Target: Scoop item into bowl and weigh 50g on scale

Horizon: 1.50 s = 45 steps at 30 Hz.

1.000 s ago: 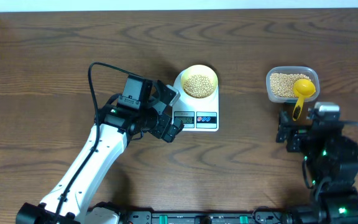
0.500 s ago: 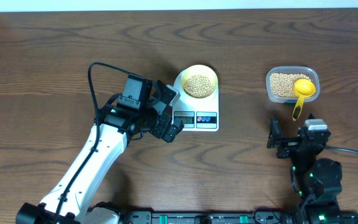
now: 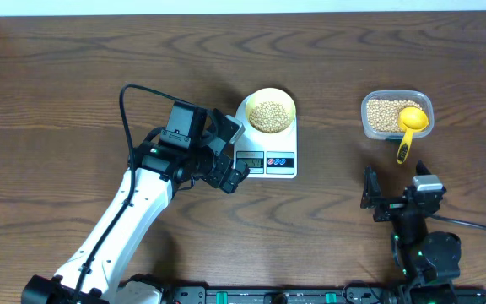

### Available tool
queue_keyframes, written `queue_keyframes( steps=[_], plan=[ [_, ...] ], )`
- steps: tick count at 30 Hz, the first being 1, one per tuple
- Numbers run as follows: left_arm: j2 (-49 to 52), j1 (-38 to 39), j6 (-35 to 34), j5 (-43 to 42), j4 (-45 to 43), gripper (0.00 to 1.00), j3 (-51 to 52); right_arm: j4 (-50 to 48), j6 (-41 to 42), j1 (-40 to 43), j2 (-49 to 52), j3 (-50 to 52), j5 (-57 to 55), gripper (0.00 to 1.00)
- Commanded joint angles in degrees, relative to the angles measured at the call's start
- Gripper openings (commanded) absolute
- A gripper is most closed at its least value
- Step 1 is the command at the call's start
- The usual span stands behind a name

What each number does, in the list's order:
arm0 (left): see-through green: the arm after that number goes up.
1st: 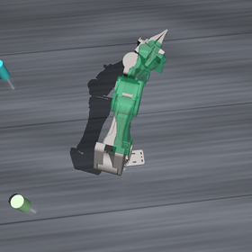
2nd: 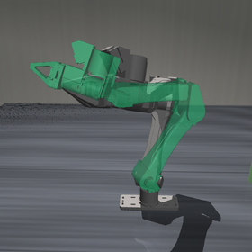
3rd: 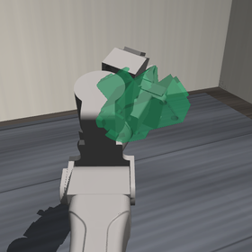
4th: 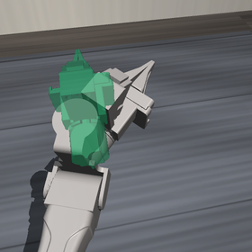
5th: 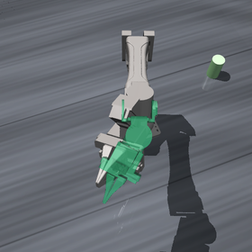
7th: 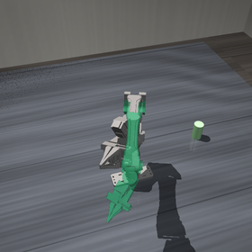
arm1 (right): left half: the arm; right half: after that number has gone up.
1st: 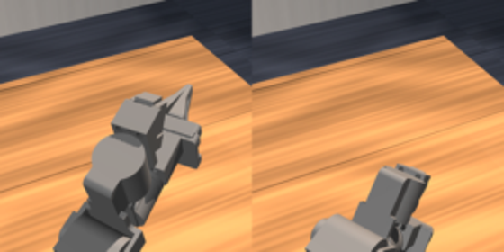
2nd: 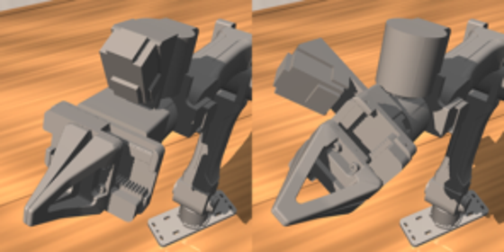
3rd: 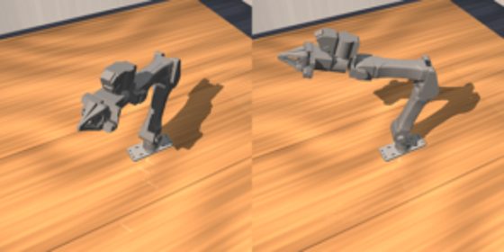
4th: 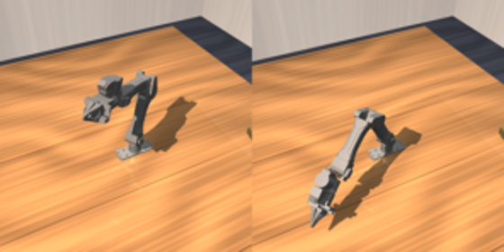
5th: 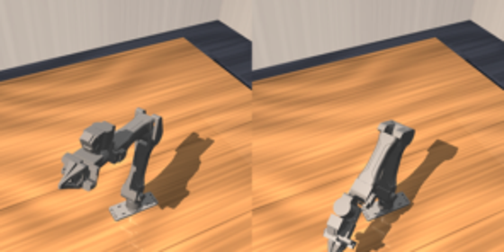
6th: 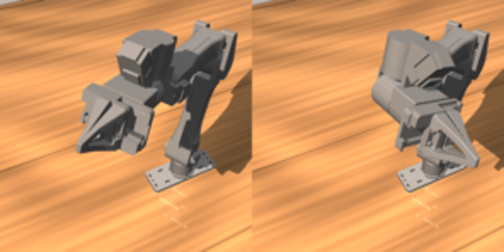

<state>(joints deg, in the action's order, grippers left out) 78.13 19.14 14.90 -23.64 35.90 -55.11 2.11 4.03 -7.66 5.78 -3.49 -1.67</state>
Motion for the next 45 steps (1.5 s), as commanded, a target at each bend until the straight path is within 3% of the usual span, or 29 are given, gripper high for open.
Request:
queue_keyframes(
  steps=[1,15,30,45],
  plan=[
    [0.48,-0.15,0.52,0.52,0.09,0.98,-0.09,0.02,-0.94,-0.74,-3.17,1.66,0.31,0.99],
    [0.48,-0.15,0.52,0.52,0.09,0.98,-0.09,-0.17,-1.66,-1.20,-5.49,3.19,-0.22,0.99],
    [0.48,-0.15,0.52,0.50,0.09,0.98,-0.09,2.19,-5.01,6.86,-5.49,3.19,-0.55,0.99],
    [0.48,-0.15,0.52,0.52,0.09,0.98,-0.09,2.25,-5.03,6.51,-5.49,3.19,-0.13,0.99]
  ],
)
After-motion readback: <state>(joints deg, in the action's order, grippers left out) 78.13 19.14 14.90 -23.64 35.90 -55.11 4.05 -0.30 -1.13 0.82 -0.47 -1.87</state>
